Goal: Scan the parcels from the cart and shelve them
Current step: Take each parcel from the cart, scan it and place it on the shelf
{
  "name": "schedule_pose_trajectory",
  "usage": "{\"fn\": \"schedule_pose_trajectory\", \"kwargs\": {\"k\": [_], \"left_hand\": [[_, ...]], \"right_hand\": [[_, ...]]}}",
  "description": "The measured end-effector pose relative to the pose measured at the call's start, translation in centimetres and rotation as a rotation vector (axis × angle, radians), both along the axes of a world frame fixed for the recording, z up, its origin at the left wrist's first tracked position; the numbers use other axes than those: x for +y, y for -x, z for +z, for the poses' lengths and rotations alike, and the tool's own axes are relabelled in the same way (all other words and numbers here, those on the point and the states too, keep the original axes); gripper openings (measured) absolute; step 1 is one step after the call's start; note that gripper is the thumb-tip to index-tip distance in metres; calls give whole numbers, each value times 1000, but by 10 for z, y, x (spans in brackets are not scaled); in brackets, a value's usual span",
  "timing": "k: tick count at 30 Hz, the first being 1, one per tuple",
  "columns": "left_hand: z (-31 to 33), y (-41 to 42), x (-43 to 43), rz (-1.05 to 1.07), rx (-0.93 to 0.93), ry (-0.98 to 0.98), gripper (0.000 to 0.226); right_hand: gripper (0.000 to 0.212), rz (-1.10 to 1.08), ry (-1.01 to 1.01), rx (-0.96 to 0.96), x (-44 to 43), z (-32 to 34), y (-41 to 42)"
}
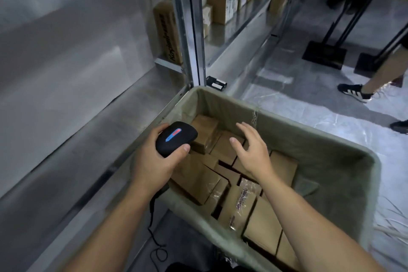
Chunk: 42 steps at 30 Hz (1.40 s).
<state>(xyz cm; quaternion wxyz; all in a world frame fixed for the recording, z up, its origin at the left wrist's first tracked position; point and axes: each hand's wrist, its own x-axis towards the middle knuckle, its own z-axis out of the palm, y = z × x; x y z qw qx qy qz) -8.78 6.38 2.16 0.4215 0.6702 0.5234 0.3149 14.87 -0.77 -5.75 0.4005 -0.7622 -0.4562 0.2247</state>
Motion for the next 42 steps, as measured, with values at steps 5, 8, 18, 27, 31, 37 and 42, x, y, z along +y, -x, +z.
{"fn": "schedule_pose_trajectory", "kwargs": {"k": [5,8,18,27,31,37,42], "left_hand": [[-18,-12,14,11,9,57,55],[-28,-9,22,-7,19,94,61],[-56,21,46,4,10,239,46],[-63,33,49,86,-76,326,46],[-66,35,46,113,-93,354,50],[-67,32,39,122,-89,348,50],[-62,23,37,110,-89,333,55]], "right_hand": [[51,65,92,29,5,-25,11],[56,148,195,45,12,-47,26],[79,388,619,-106,32,-119,81],[107,493,855,-198,35,-139,100],[116,476,858,-266,30,-144,103],[111,404,823,-185,20,-140,90],[97,379,754,-12,13,-131,76]]}}
